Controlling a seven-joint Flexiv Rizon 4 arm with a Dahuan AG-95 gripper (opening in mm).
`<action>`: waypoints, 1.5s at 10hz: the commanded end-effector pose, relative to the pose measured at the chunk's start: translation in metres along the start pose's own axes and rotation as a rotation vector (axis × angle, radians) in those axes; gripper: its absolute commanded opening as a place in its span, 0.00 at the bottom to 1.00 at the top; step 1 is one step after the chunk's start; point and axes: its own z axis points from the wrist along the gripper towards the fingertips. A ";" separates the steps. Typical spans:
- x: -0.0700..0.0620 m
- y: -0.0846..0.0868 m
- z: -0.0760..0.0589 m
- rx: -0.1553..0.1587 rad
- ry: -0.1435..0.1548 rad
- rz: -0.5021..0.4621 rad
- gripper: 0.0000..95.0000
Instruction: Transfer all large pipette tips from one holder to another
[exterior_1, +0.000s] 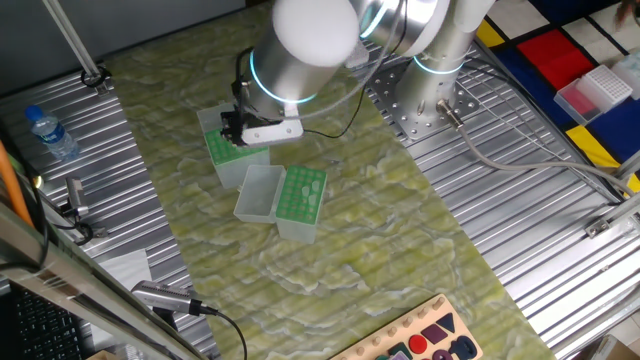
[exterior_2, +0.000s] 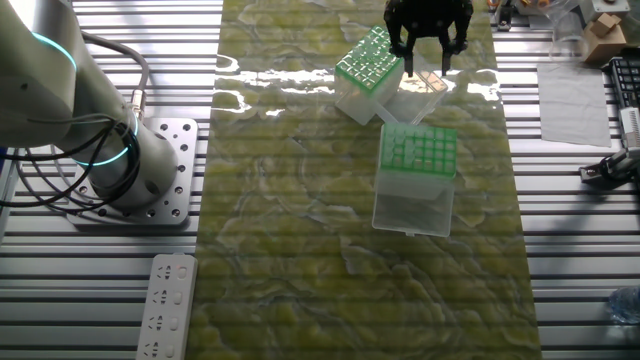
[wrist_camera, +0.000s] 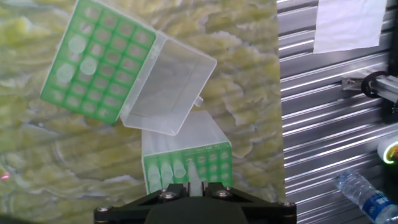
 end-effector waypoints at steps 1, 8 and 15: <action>-0.007 0.007 0.004 -0.263 -0.104 0.450 0.20; -0.100 0.096 0.013 -0.518 -0.185 1.015 0.40; -0.111 0.112 0.019 -0.513 -0.196 1.044 0.20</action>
